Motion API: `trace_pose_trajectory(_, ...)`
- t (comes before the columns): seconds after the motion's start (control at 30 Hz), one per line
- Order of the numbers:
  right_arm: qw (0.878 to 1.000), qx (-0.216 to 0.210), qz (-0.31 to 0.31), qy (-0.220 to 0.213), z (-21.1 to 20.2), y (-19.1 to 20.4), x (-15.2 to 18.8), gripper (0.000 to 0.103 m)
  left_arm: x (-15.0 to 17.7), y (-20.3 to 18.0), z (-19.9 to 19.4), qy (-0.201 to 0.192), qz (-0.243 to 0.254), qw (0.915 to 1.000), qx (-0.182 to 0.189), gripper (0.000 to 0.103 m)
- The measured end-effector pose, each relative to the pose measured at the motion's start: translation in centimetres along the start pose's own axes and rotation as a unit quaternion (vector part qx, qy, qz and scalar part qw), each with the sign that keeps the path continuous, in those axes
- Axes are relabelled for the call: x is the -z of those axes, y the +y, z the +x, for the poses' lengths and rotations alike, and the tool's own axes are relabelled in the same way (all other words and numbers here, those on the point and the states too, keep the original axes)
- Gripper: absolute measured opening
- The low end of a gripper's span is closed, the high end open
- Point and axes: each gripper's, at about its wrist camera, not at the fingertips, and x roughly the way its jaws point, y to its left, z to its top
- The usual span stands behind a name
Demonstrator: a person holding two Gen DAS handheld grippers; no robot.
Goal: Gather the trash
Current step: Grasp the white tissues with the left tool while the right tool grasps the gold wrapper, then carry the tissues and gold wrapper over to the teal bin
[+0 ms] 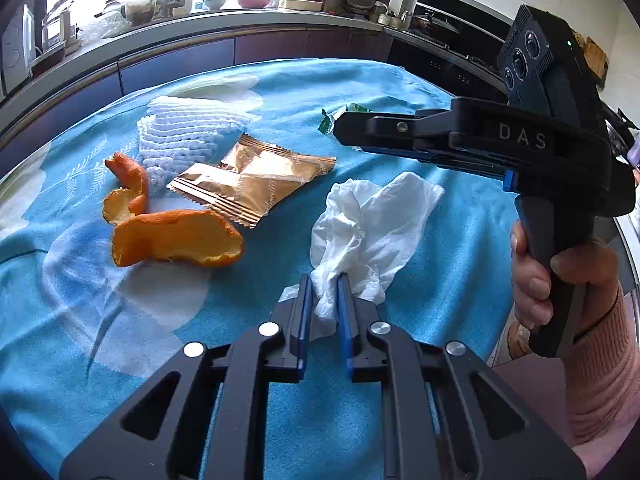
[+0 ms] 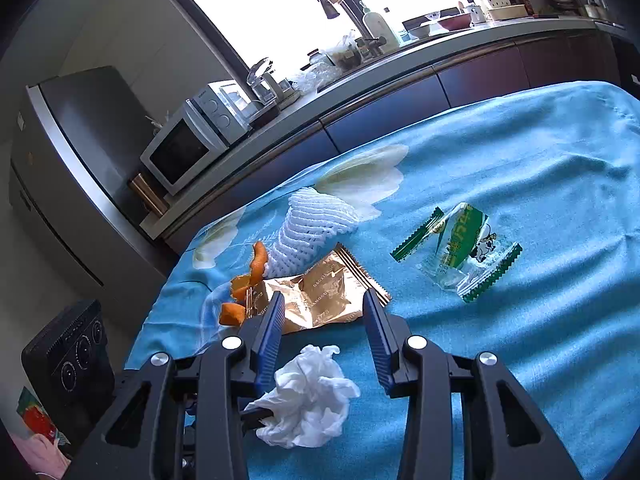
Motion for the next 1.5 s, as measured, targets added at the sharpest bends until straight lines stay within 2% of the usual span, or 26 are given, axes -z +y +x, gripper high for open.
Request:
trace_pose_trajectory(0.37, 0.998, -0.034, 0.035, 0.027, 0.8, -0.4, 1.2, 0.039, 1.8, 1.6, -4.2, -0.030, -0.006, 0.9995, 0.004, 0.009)
trace_pose_trajectory(0.53, 0.995, -0.063, 0.068, 0.046, 2.0, -0.7, 2.0, 0.039, 3.5, 3.7, -7.0, -0.039, -0.020, 0.9989, -0.012, 0.009)
trace_pose_trajectory(0.77, 0.990, -0.088, 0.101, 0.049, 3.7, -0.2, 1.7, 0.039, 5.4, 7.6, -10.4, -0.057, -0.070, 0.9944, -0.055, 0.009)
trace_pose_trajectory(0.9, 0.989, -0.082, 0.113, 0.047, 4.1, 0.0, 1.6, 0.038, 6.3, 9.3, -11.9, -0.069, -0.091, 0.9907, -0.075, 0.009)
trace_pose_trajectory(1.0, 0.988, -0.073, 0.127, 0.048, 4.3, -0.4, 1.5, 0.029, 6.8, 10.3, -12.8, -0.076, -0.102, 0.9878, -0.090, 0.009)
trace_pose_trajectory(1.07, 0.987, -0.070, 0.136, 0.050, 4.5, -0.6, 1.5, 0.019, 7.1, 10.7, -13.3, -0.080, -0.110, 0.9862, -0.095, 0.009)
trace_pose_trajectory(1.13, 0.985, -0.068, 0.147, 0.054, 4.7, -1.0, 1.6, 0.015, 7.4, 11.1, -13.8, -0.085, -0.116, 0.9849, -0.097, 0.009)
trace_pose_trajectory(1.5, 0.977, -0.078, 0.196, 0.034, 5.7, -1.1, 1.3, 0.019, 8.9, 11.8, -15.4, -0.094, -0.134, 0.9806, -0.108, 0.010)
